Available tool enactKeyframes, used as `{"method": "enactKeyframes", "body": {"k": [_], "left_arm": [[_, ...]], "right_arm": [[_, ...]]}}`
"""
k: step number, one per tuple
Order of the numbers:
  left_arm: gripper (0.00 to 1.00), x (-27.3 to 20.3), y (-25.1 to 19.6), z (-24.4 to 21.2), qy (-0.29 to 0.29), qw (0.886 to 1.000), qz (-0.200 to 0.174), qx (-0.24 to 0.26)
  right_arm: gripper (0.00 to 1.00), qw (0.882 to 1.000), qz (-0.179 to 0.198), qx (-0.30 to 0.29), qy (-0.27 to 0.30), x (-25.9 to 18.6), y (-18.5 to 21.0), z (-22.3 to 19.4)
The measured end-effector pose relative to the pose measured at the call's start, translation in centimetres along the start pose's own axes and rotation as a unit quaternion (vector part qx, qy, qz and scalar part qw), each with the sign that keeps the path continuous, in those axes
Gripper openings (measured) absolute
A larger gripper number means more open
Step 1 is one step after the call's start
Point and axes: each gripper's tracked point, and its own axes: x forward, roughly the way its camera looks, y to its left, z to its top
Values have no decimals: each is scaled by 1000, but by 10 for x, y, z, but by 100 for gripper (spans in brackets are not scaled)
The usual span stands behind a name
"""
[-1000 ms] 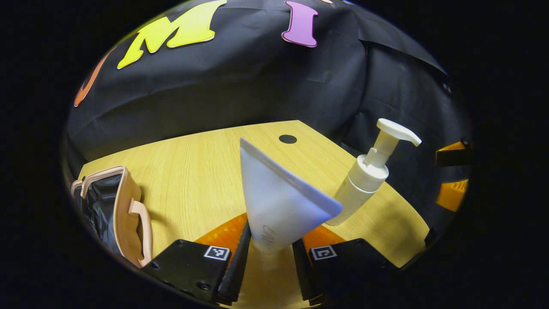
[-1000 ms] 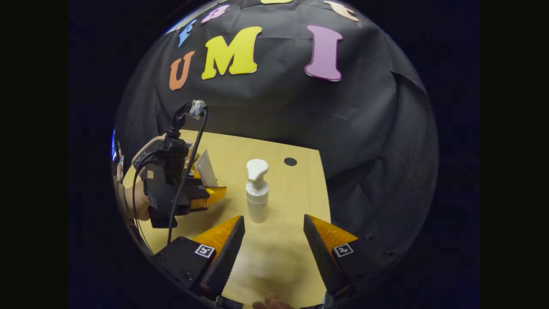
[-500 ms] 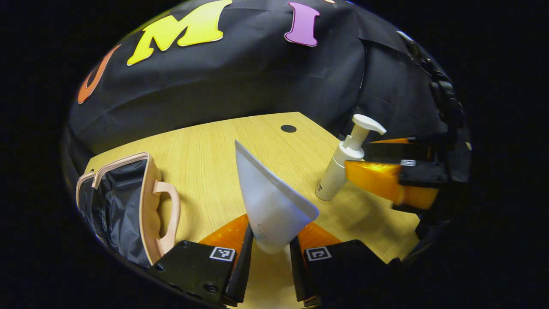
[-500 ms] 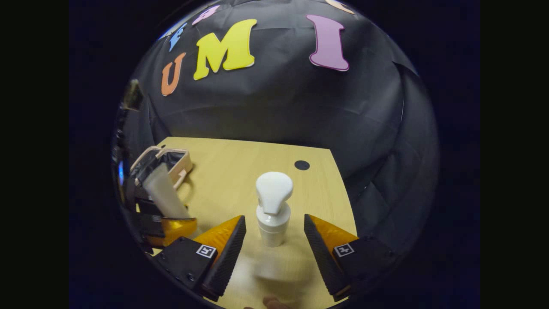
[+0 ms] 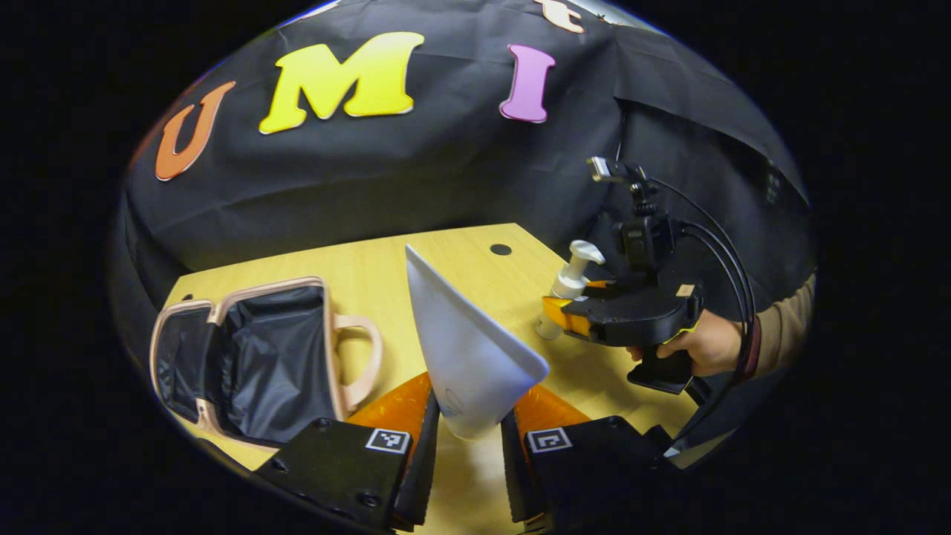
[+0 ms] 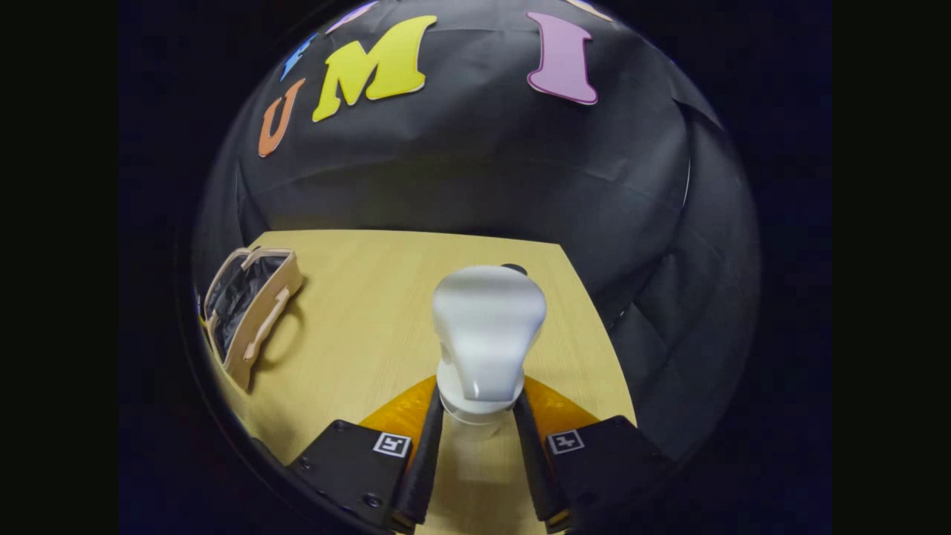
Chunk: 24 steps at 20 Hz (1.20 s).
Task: First open the suitcase, pack the skin care products into it, and then close the suitcase.
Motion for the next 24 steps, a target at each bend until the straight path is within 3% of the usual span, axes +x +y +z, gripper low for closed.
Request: {"method": "enactKeyframes", "body": {"k": [6, 12, 15, 19, 24], "left_arm": [[43, -38, 126, -1, -13, 996, 89, -30], [43, -9, 218, -29, 31, 993, 105, -42], [43, 3, 239, -53, 72, 990, 111, -55], [43, 19, 240, -71, 107, 989, 93, -53], [43, 39, 253, -88, 154, 982, 101, -43]], "right_arm": [[46, 1000, -20, 1, 1, -65, 31, 4], [49, 1000, -12, 16, -6, -107, 78, 25], [49, 1000, -5, 13, -18, -125, 102, 38], [49, 1000, 5, -6, -29, -145, 126, 47], [49, 1000, 14, -8, -24, -150, 146, 51]]}}
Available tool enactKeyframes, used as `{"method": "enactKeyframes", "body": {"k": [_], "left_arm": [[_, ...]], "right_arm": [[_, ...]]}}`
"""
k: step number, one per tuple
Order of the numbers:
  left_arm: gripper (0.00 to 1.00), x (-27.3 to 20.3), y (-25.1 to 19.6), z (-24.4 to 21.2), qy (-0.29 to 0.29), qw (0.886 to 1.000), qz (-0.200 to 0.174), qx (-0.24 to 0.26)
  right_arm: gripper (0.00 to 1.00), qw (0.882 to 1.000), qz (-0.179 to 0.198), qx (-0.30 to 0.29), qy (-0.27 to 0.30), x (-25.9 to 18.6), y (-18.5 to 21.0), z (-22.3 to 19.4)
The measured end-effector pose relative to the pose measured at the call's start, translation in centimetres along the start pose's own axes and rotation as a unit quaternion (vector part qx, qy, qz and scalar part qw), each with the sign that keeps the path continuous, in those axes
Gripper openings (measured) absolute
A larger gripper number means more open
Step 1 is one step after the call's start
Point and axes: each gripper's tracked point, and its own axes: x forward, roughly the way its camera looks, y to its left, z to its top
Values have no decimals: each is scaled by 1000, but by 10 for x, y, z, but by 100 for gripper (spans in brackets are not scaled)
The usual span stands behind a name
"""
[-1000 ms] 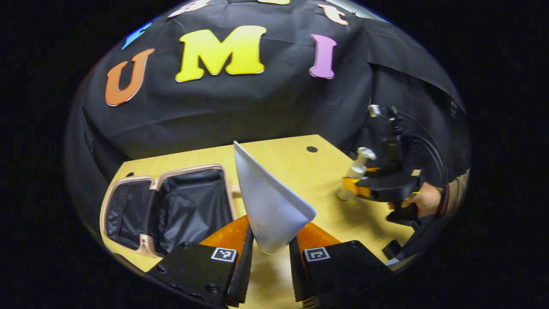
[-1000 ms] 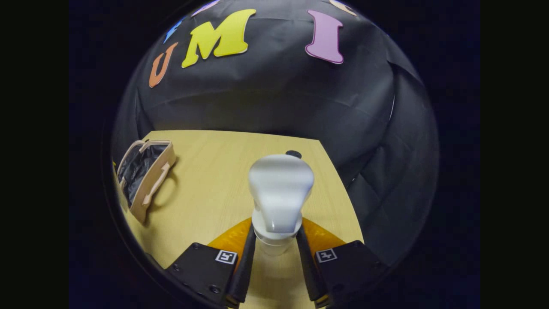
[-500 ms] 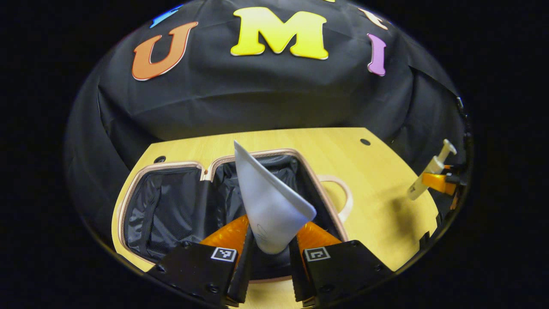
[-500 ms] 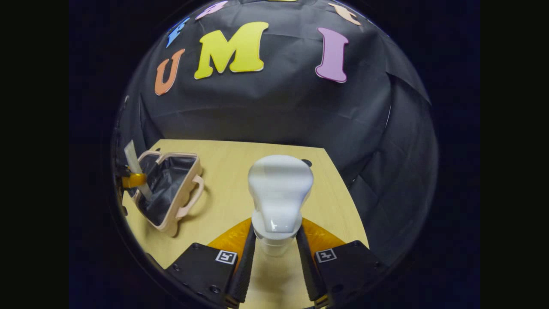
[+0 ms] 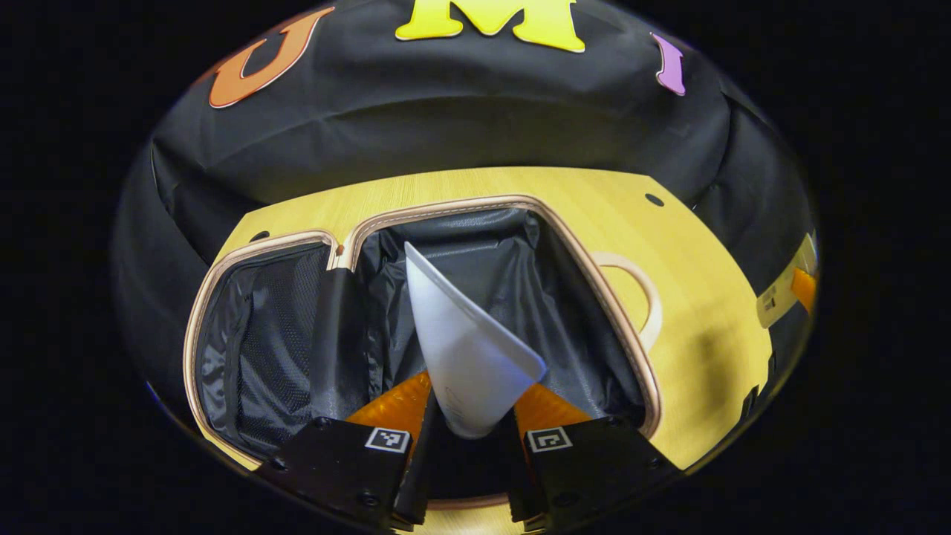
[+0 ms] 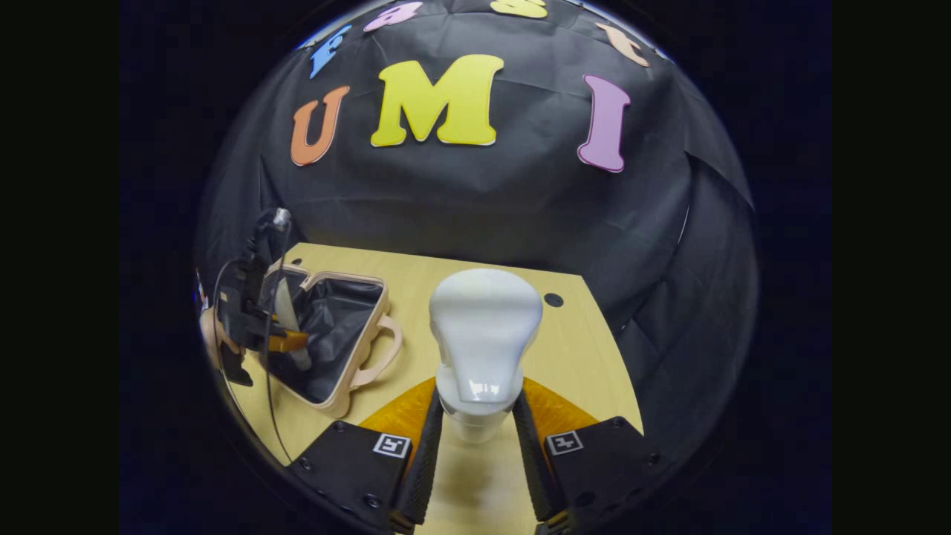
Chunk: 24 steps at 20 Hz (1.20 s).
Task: First open the suitcase, pack the skin care products into it, and then close the suitcase.
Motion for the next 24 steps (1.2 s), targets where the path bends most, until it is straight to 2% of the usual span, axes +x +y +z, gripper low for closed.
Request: {"method": "enactKeyframes", "body": {"k": [7, 9, 11, 14, 15, 16, 20, 21, 22, 24], "left_arm": [[43, 24, 12, 19, -5, 999, 11, 31], [43, 35, 18, 6, 22, 999, 21, 30], [43, 45, 21, -9, 45, 999, 25, 3], [40, 44, 26, -13, 35, 999, 29, -25], [47, 44, 27, -18, 41, 998, 30, -33], [39, 43, 28, -17, 28, 998, 31, -38], [36, 31, 25, -26, 21, 996, 29, -86], [30, 27, 26, -30, 18, 994, 33, -99], [36, 22, 26, -34, 15, 993, 35, -110], [41, 12, 24, -35, -6, 991, 27, -129]], "right_arm": [[49, 1000, 7, -2, 6, 11, 20, 8], [49, 1000, 12, -3, 6, 13, 28, 12], [49, 1000, 20, -7, 6, 15, 38, 17], [49, 999, 34, -12, 5, 18, 54, 25], [49, 999, 42, -12, 6, 20, 61, 28], [49, 999, 50, -11, 6, 22, 70, 31], [49, 995, 94, 7, 15, 29, 110, 44], [49, 994, 106, 6, 20, 31, 122, 46], [49, 993, 117, 4, 24, 34, 133, 48], [49, 991, 133, -5, 32, 39, 153, 50]]}}
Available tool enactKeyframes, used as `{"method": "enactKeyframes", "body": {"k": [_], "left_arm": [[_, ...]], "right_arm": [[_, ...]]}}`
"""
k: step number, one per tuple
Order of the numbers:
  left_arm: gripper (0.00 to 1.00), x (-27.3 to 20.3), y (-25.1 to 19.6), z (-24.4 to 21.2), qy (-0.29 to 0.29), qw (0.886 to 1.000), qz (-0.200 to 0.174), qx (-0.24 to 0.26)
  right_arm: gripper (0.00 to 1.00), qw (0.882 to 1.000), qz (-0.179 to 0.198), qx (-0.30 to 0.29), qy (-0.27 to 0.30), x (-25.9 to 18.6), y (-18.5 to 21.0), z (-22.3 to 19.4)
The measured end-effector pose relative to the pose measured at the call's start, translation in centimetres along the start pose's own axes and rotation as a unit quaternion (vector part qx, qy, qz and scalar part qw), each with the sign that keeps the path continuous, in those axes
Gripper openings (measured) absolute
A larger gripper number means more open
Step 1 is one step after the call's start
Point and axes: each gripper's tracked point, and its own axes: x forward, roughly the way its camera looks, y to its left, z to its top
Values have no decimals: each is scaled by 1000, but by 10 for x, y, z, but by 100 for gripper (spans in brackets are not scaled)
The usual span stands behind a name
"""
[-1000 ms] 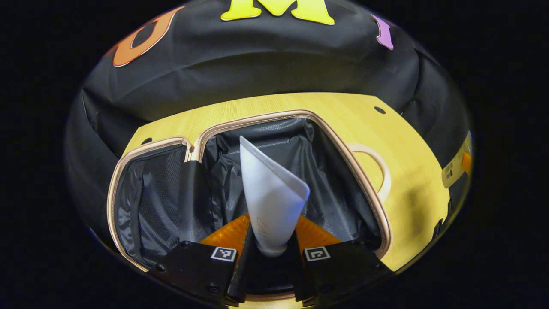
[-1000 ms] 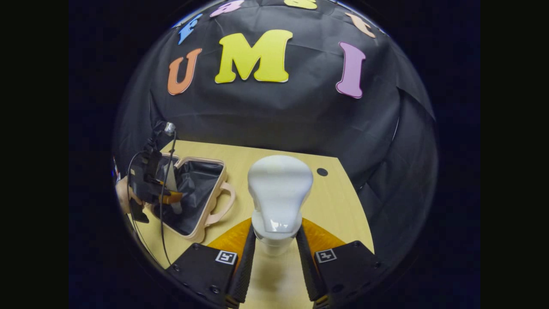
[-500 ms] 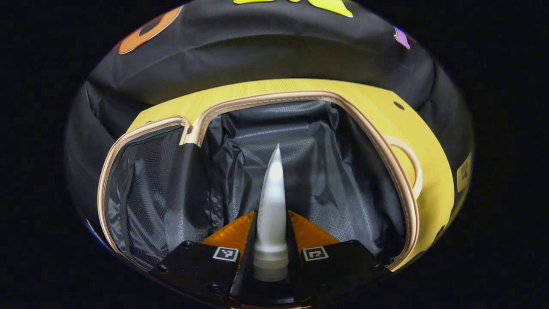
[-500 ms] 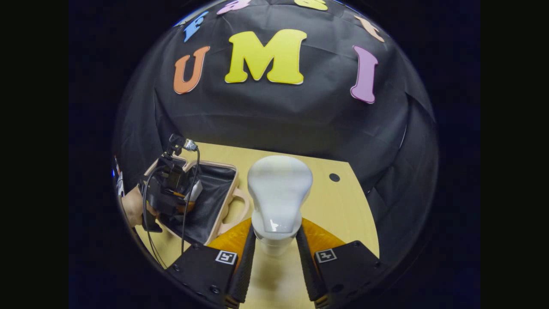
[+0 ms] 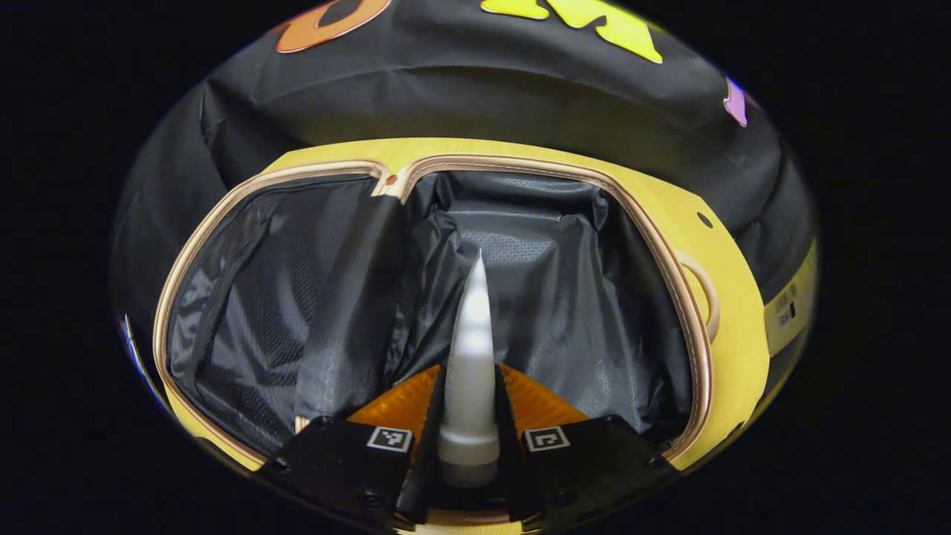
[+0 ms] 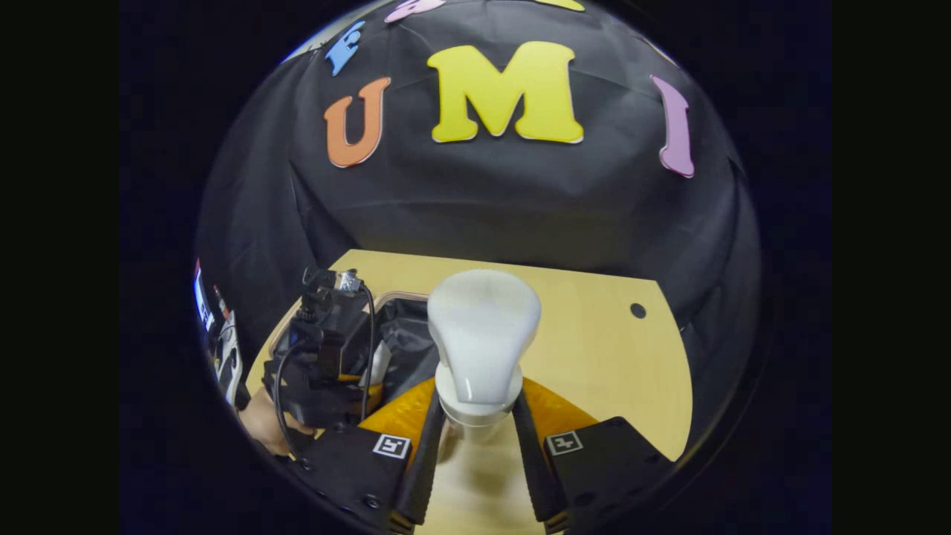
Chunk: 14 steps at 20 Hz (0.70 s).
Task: First open the suitcase, pack the skin care products into it, and then close the suitcase.
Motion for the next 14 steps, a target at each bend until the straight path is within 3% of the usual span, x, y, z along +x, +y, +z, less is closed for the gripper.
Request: {"method": "enactKeyframes", "body": {"k": [1, 2, 5, 8, 9, 10, 14], "left_arm": [[53, -5, -3, 2, -12, 1000, -10, -10], [47, -14, -8, 3, -23, 999, -21, -18], [80, -47, 0, 13, -70, 997, -25, -29], [81, -92, 10, 21, -126, 990, -34, -46], [92, -108, 17, 23, -145, 988, -30, -47], [81, -123, 26, 25, -163, 985, -24, -44], [82, -181, 73, 27, -229, 973, 36, 11]], "right_arm": [[49, 1000, 5, -3, 5, 7, 8, -1], [49, 1000, 9, -6, 9, 13, 15, 0], [49, 999, 22, -11, 21, 22, 31, 1], [49, 998, 32, -34, 38, 33, 42, -1], [49, 998, 30, -35, 50, 41, 45, -6], [49, 997, 32, -30, 64, 49, 52, -12], [49, 989, 56, -8, 134, 72, 88, -55]]}}
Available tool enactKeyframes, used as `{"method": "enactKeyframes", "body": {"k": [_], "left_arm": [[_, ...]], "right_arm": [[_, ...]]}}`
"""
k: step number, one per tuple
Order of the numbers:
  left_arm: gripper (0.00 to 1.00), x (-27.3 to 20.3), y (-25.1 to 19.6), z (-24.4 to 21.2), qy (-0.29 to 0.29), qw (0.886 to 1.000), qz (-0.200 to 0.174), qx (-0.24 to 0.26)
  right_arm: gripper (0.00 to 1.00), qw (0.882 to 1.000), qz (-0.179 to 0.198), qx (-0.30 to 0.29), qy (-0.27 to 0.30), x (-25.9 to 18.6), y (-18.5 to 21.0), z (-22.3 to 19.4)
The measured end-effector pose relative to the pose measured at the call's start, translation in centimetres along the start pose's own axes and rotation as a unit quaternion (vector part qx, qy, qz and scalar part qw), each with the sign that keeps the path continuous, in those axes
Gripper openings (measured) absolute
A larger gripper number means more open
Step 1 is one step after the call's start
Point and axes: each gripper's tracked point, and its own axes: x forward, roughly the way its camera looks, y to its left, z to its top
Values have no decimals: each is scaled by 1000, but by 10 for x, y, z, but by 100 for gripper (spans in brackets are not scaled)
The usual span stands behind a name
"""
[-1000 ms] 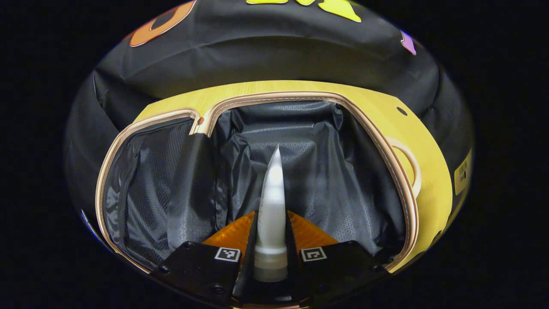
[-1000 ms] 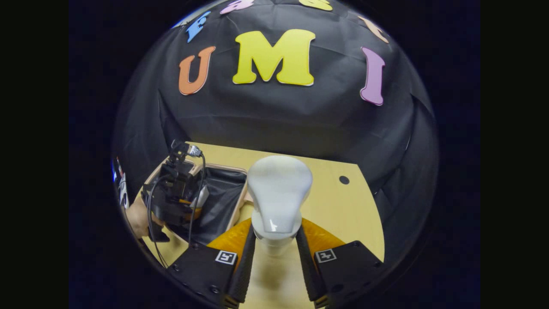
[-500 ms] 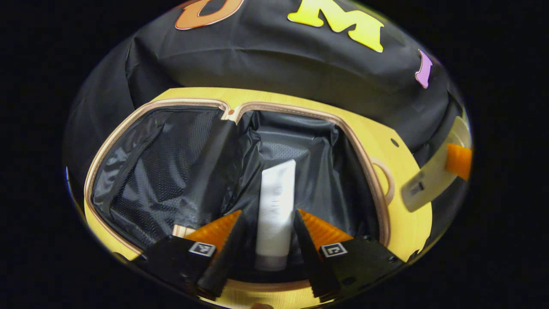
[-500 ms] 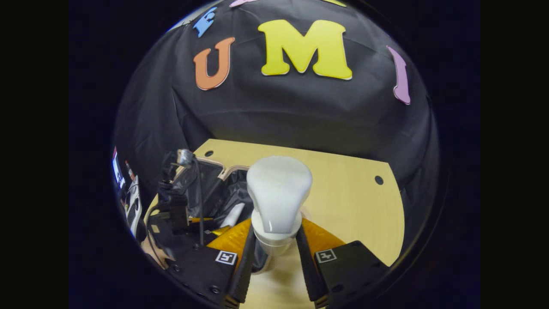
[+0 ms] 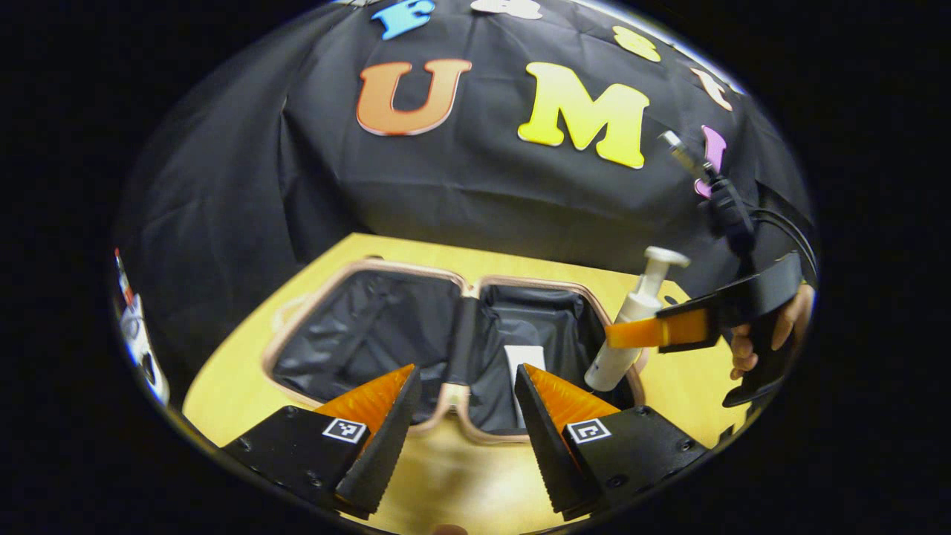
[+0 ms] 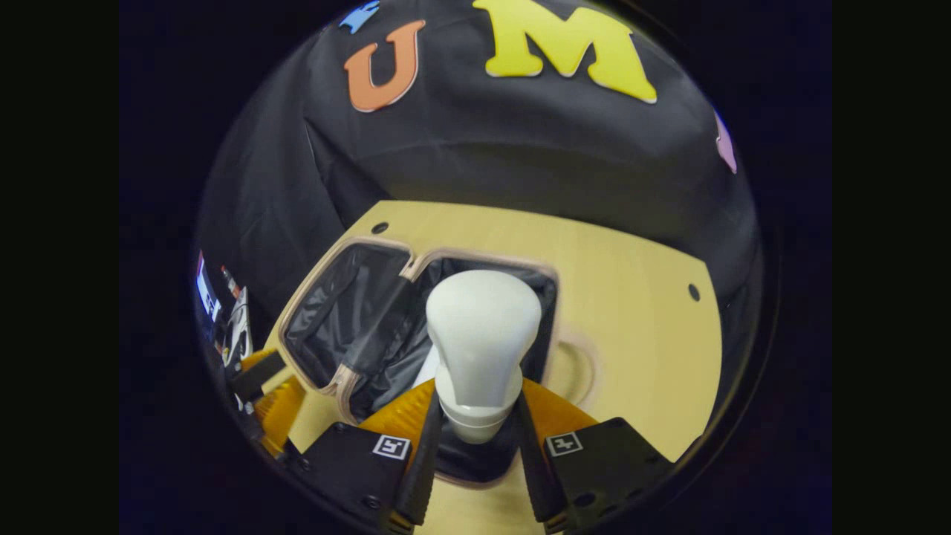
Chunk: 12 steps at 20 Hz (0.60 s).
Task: First open the suitcase, pack the skin care products into it, and then close the suitcase.
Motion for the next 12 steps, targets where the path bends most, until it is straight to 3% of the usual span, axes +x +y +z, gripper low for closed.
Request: {"method": "enactKeyframes", "body": {"k": [4, 6, 9, 12], "left_arm": [[82, -37, 39, 23, -64, 997, 12, 27], [82, -51, 60, 33, -84, 996, 24, 25], [82, -69, 86, 47, -111, 993, 36, 6], [82, -67, 116, 58, -120, 991, 53, -22]], "right_arm": [[49, 998, -12, 14, 64, 24, 9, -35], [47, 997, -17, 45, 60, 29, 9, -24], [49, 990, -44, 116, 69, 48, 4, -15], [49, 982, -66, 148, 96, 71, -1, -20]]}}
